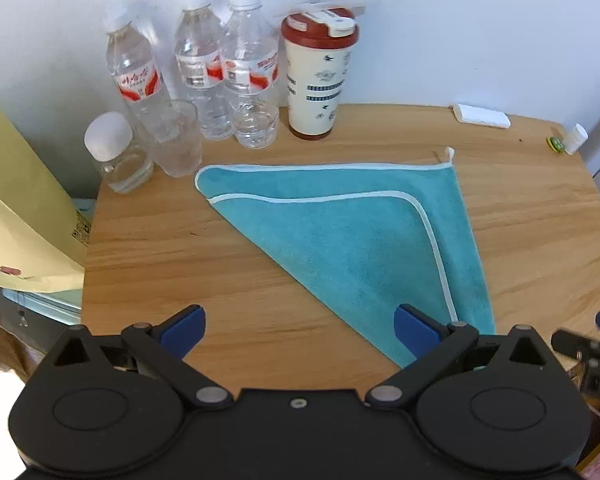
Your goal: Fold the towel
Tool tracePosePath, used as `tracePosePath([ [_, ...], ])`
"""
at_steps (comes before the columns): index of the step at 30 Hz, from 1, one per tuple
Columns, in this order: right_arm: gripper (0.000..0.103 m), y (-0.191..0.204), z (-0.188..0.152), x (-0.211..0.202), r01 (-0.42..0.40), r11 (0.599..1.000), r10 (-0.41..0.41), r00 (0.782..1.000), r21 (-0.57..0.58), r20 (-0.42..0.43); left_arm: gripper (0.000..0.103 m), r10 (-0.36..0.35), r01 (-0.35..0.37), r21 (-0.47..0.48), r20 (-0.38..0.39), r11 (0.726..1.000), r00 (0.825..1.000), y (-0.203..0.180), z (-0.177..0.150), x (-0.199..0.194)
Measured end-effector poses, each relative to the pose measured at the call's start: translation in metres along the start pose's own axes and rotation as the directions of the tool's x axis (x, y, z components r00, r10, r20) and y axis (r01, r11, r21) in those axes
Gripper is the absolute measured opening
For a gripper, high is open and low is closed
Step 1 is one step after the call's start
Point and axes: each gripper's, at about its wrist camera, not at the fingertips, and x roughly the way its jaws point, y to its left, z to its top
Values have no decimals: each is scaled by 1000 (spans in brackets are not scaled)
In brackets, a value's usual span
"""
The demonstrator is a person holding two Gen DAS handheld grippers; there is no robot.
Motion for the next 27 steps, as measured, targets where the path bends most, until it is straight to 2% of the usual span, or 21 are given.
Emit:
tracePosePath([
  [3, 71, -1, 2, -3, -20, 1000, 20, 1000, 12, -12, 103, -4, 4, -19, -3, 1000, 1000, -4, -1, -11],
  [6, 71, 2, 3, -6, 4, 1000, -4, 1000, -21, 12, 103, 12, -11, -27, 13, 1000, 1000, -4, -1, -19],
  [13, 71, 0, 7, -13, -6, 1000, 8, 998, -23, 62, 103, 33, -32, -39, 31, 999, 999, -7, 0, -29],
  [27, 71, -5, 6, -9, -18, 999, 19, 999, -29, 33, 103, 31, -30, -52, 17, 998, 999, -8, -6, -27],
])
